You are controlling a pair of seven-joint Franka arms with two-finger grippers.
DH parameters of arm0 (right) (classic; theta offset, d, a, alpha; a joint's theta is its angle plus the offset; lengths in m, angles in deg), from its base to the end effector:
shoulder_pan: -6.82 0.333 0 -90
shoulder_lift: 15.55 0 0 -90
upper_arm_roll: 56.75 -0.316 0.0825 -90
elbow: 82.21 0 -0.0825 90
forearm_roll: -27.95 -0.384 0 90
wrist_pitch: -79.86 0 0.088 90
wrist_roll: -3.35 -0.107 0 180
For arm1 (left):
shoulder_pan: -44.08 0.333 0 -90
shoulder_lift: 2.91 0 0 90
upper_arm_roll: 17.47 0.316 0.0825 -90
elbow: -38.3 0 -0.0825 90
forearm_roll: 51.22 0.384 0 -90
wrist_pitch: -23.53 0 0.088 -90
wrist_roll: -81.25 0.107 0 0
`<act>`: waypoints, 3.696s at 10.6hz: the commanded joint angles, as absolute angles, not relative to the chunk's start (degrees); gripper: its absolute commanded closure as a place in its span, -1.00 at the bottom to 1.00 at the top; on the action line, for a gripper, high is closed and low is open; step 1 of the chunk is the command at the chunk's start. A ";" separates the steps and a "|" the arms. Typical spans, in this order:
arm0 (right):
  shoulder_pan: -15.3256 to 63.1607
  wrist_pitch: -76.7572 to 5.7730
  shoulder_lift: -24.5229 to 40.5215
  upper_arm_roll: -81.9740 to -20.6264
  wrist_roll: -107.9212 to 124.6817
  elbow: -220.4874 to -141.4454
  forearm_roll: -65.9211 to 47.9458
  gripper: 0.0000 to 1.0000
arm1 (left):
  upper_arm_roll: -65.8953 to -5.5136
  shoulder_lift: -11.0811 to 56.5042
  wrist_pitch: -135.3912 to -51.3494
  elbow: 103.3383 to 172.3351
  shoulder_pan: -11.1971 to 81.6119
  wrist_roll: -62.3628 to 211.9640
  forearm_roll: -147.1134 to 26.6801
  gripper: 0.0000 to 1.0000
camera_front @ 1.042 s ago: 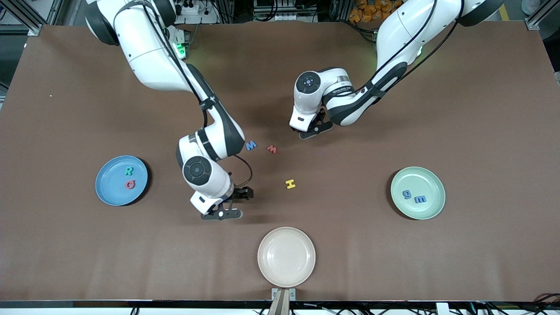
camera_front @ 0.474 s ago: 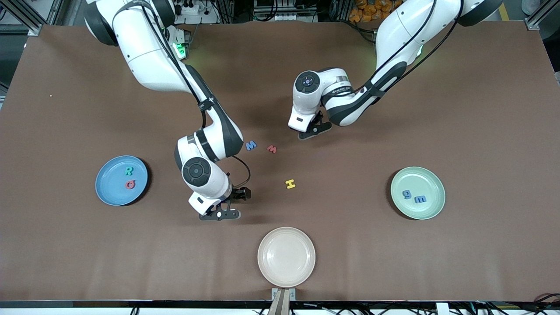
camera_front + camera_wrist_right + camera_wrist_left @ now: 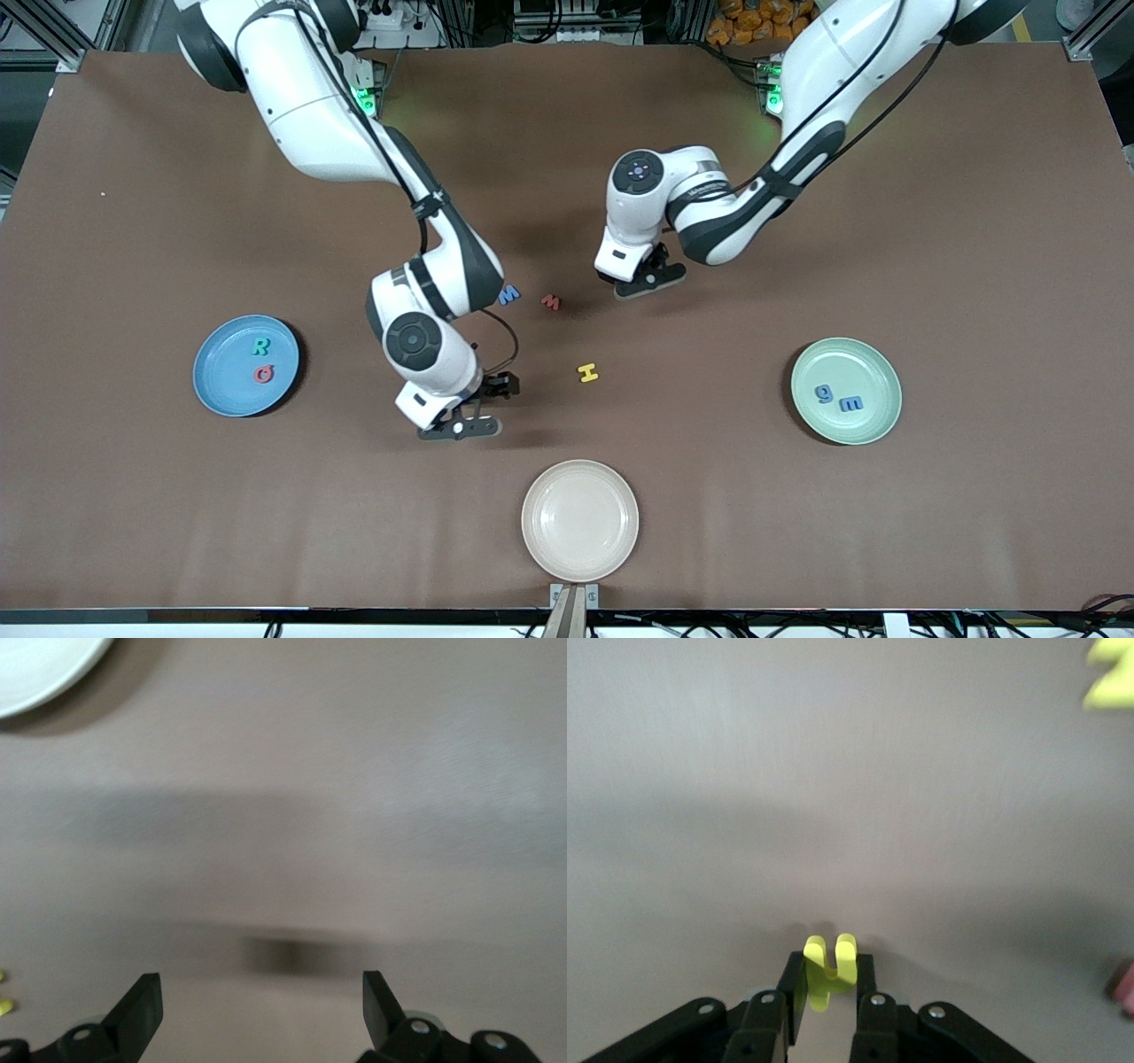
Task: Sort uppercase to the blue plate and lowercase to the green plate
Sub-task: 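Grasp the yellow h with the left gripper and carry it to the green plate, then release the yellow h on the green plate while the right gripper lowers to H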
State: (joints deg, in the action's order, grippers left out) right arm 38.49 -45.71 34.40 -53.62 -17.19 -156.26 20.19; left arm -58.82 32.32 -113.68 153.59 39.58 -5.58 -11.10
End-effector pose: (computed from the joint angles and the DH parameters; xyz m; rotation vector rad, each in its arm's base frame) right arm 0.6522 0.3716 0.2230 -3.0635 -0.1264 0.0040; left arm 0.4248 -0.4187 0.2089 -3.0873 -0.4200 -0.0964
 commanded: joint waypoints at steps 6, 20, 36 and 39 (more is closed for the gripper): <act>49.87 -52.49 42.18 -51.39 -20.39 -147.53 21.09 -1.00 | -63.50 26.80 -112.01 152.83 60.39 26.80 -11.06 1.00; 54.45 -59.88 46.06 -48.68 -19.42 -146.98 21.44 -1.00 | -63.62 31.27 -106.20 146.94 81.26 65.69 -15.81 1.00; 56.48 -62.77 46.67 -48.14 -18.54 -147.95 22.76 0.81 | -58.16 36.64 -106.29 141.05 75.11 67.45 -15.37 -1.00; 56.39 -63.05 46.50 -48.14 -18.62 -148.30 22.50 1.00 | -58.25 35.59 -104.36 138.42 72.92 67.45 -15.54 -1.00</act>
State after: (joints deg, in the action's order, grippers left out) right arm 56.26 -62.60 44.98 -48.39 -18.29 -148.73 22.52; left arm -58.55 36.42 -106.49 140.35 74.97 67.46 -15.51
